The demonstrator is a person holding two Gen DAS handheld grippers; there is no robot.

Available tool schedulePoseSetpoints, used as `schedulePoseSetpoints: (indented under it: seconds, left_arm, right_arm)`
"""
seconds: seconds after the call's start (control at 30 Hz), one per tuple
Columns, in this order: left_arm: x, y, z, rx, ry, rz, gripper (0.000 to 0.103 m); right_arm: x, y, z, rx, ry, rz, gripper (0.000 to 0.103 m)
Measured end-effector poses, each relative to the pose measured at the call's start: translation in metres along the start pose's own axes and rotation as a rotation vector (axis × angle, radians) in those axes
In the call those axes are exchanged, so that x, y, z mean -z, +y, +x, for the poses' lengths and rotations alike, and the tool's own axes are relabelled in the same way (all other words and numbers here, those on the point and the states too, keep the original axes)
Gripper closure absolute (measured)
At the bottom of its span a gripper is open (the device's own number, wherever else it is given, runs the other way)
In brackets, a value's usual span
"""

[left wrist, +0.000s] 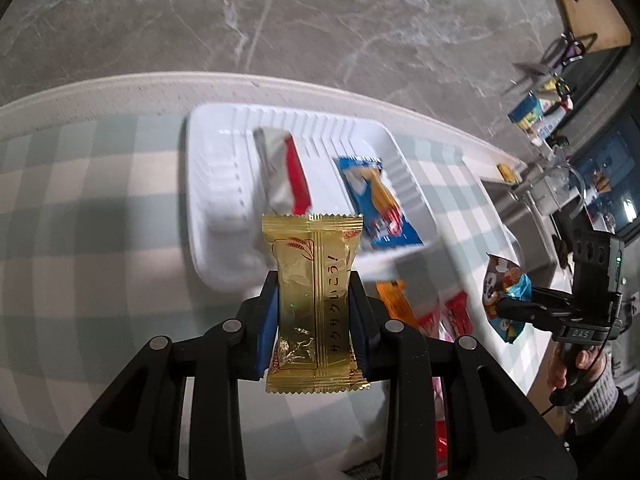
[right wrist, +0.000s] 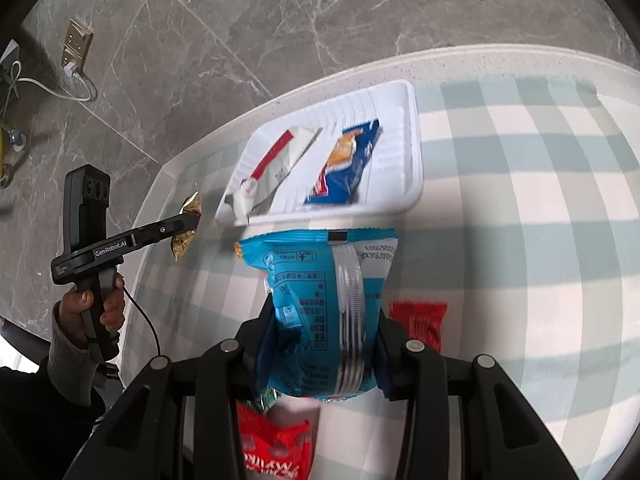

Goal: Organize snacks
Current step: 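Carry the gold cake and blue chip bag into the white tray and release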

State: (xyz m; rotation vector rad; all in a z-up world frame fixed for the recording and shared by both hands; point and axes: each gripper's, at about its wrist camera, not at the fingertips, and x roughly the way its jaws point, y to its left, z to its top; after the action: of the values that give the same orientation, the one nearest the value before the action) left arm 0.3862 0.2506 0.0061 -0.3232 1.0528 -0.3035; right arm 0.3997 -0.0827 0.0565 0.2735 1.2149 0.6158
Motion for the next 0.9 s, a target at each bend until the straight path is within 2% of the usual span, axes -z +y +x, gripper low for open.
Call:
schedulePoseSetpoints:
  seconds: [0.3, 0.67, 0.9]
  left_arm:
    - [-0.031, 0.019, 0.012, -0.042, -0.009, -0.014, 0.074]
    - [-0.061, 0.035, 0.038, -0.063, -0.004, -0.032, 0.074]
    - [-0.077, 0.043, 0.059, -0.077, 0.008, -0.034, 0.074]
  right_arm:
    - [-0.035, -0.003, 0.018, 0.001, -0.011, -0.003, 0.060]
    - [-0.085, -0.014, 0.050, 0.058, -0.004, -0.002, 0.060]
    - [-0.105, -0.022, 0.071, 0.089, 0.015, -0.001, 0.060]
